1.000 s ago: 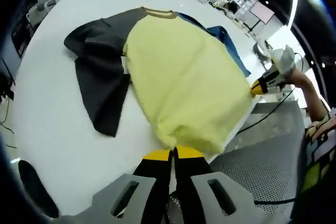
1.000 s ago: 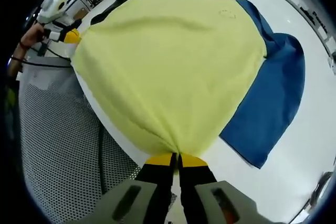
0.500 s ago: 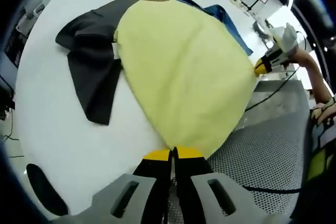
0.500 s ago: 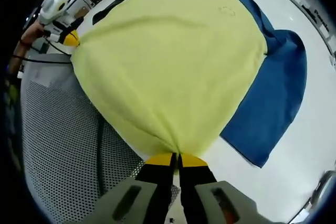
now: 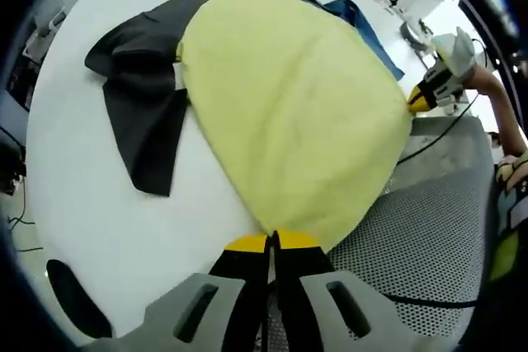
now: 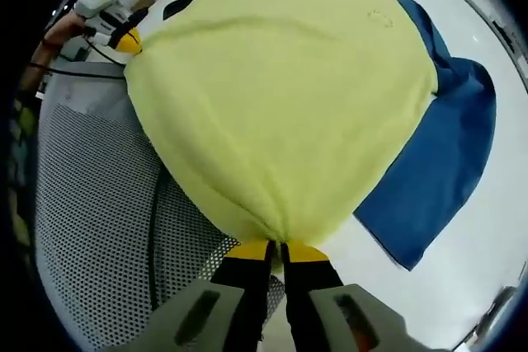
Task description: Fold the garment on the visible template until the final outline fits inside the template.
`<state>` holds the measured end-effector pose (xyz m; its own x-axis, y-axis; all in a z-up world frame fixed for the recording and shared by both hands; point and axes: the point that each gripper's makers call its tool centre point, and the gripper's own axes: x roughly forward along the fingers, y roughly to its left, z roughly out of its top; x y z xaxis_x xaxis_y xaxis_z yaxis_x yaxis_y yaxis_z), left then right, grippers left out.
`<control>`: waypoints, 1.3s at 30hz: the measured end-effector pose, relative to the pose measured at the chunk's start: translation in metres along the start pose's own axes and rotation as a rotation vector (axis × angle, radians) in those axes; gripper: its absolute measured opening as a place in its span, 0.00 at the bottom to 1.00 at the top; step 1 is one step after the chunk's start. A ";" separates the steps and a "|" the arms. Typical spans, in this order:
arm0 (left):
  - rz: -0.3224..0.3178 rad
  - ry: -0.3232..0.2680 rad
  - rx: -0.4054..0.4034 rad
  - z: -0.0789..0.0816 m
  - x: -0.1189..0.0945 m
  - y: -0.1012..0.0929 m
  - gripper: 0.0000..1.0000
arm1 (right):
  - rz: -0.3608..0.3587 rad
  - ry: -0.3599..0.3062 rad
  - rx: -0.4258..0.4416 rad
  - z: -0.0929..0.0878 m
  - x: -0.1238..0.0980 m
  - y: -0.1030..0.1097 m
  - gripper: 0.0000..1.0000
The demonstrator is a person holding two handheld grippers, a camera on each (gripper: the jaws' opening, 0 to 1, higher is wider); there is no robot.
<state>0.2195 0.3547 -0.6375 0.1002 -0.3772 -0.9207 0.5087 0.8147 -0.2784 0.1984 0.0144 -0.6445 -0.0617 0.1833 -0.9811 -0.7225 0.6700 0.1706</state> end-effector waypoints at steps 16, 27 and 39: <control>0.041 -0.226 0.103 0.032 -0.025 -0.002 0.16 | -0.075 -0.112 0.077 0.003 -0.033 -0.019 0.08; 0.062 -0.350 0.188 0.063 -0.033 -0.007 0.22 | -0.220 -0.241 0.107 0.014 -0.038 -0.069 0.14; 0.039 -0.426 0.232 0.083 -0.027 -0.017 0.25 | -0.218 -0.263 0.015 0.026 -0.026 -0.091 0.19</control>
<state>0.2793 0.3141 -0.5848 0.4398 -0.5347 -0.7216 0.6701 0.7303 -0.1328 0.2836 -0.0327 -0.6321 0.2742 0.2131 -0.9378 -0.6891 0.7237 -0.0371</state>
